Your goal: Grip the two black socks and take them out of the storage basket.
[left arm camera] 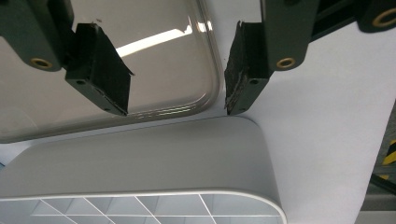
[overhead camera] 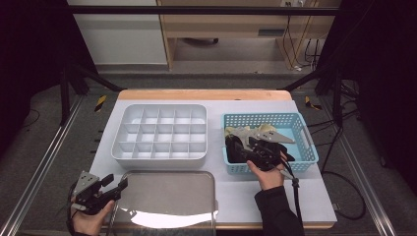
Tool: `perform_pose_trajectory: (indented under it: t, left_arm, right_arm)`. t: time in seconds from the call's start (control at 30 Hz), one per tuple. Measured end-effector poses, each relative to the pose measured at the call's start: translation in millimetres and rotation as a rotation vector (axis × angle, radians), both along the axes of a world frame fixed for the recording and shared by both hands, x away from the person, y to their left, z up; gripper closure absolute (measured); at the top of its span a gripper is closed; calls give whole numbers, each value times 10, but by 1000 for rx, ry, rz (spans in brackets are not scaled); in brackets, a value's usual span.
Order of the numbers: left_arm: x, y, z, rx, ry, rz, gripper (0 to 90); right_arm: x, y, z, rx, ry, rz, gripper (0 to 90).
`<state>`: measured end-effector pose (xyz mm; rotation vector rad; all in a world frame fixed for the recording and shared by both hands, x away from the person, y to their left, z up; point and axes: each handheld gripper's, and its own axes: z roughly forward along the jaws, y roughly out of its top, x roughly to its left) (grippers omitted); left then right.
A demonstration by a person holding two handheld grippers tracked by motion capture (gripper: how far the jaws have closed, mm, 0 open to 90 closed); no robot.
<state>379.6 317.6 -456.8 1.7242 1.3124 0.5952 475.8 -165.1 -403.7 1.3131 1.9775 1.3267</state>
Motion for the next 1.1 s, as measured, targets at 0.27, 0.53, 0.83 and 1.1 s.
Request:
perform_pose_trajectory:
  t: [0.27, 0.53, 0.83, 1.1]
  left_arm:
    - [8, 11, -10, 0, 5, 3, 396]
    - [14, 8, -15, 1, 11, 2, 398]
    - [20, 13, -21, -1, 15, 1, 399]
    - [20, 15, -25, -2, 19, 2, 400]
  right_arm:
    - [117, 121, -91, -56, 48, 23, 470]
    - [163, 183, -164, -103, 82, 21, 500]
    - [236, 277, -272, -137, 134, 31, 546]
    - [261, 257, -255, -106, 176, 25, 804]
